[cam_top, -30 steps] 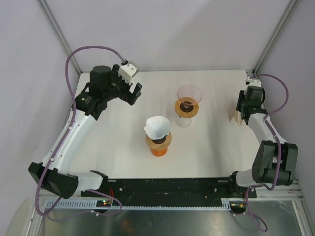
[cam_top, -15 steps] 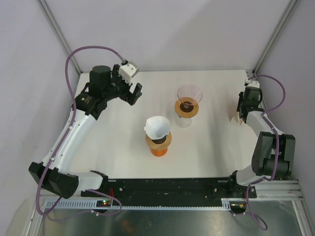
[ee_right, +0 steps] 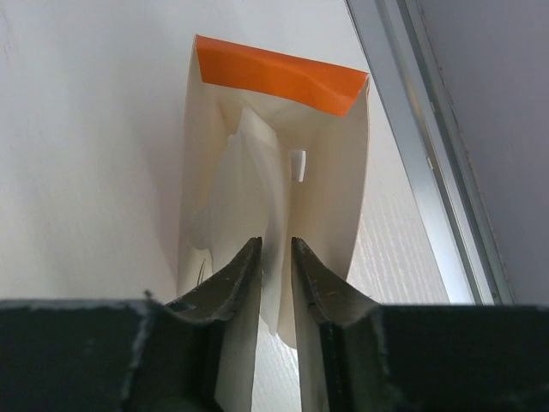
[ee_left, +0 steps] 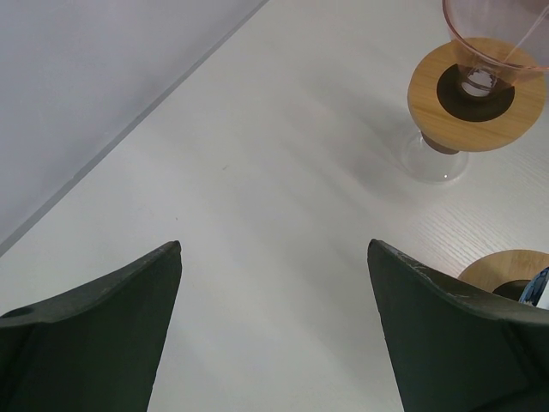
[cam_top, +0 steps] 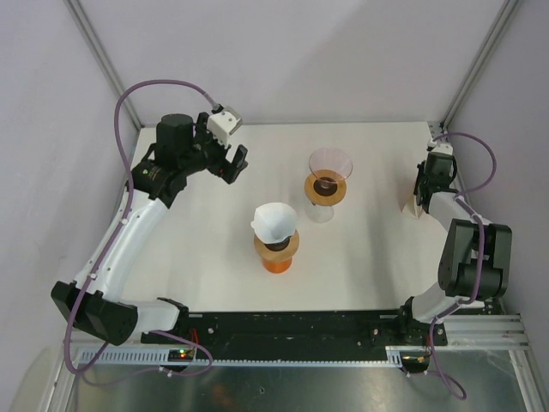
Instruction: Place the coffee filter in the dripper
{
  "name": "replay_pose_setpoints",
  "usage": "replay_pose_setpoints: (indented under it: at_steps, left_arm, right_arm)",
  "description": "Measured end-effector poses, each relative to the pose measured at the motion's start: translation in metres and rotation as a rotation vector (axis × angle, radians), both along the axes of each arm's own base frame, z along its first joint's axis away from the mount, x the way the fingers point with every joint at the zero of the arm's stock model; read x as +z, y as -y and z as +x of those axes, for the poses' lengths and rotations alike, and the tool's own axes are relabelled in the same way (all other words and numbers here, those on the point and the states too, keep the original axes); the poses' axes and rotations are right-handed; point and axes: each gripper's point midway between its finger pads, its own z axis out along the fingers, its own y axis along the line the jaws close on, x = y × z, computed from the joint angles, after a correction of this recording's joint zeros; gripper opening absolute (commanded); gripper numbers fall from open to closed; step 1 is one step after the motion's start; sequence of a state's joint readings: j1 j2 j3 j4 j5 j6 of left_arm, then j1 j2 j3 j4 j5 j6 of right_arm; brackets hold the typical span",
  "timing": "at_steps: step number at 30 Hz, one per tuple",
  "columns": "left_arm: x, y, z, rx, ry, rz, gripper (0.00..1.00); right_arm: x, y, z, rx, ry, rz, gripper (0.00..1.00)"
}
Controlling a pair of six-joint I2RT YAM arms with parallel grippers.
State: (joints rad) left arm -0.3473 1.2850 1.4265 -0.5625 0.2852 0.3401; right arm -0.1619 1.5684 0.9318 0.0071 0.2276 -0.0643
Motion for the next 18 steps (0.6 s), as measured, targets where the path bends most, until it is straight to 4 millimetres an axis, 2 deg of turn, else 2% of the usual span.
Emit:
replay_pose_setpoints:
  at_steps: [4, 8, 15, 18]
  left_arm:
    - [0.000, 0.001, 0.000, -0.005, -0.001, -0.003, 0.95]
    - [0.000, 0.000, 0.000, -0.005, -0.001, -0.003, 0.95]
    - [0.000, 0.001, 0.000, -0.007, -0.001, -0.005, 0.95]
    - [0.000, 0.001, -0.001, -0.011, -0.002, -0.006, 0.95]
  right_arm:
    - [-0.003, 0.001, 0.001, -0.002, -0.002, 0.000, 0.14]
    - [-0.006, 0.003, 0.001, -0.005, -0.006, 0.002, 0.02]
    - [-0.005, 0.003, 0.002, -0.010, -0.005, 0.012, 0.00]
    - [0.003, 0.001, 0.000, -0.014, 0.008, 0.019, 0.00]
